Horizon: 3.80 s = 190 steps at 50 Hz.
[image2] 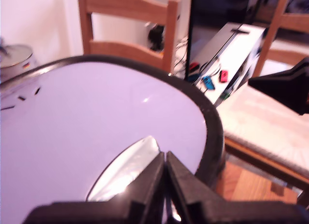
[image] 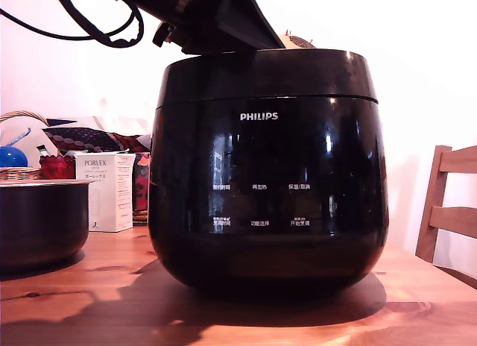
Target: Open the rice cooker by pressing the large metal button on the top of its lid with medium force
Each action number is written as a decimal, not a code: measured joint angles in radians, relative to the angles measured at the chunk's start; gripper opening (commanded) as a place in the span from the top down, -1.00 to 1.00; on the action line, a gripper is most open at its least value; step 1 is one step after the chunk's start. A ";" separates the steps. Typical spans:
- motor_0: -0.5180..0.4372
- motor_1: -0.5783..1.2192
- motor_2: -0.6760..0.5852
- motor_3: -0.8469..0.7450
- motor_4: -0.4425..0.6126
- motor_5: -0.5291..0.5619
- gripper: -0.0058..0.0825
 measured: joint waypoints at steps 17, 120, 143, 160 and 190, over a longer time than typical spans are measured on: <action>0.011 0.011 -0.006 0.059 -0.001 -0.001 0.92; 0.021 0.013 0.055 -0.124 -0.003 0.000 0.92; 0.003 0.021 0.047 -0.087 0.008 0.002 0.92; 0.005 0.021 0.004 0.038 -0.001 0.000 0.92; 0.072 -0.153 -0.007 -0.042 -0.056 0.000 0.92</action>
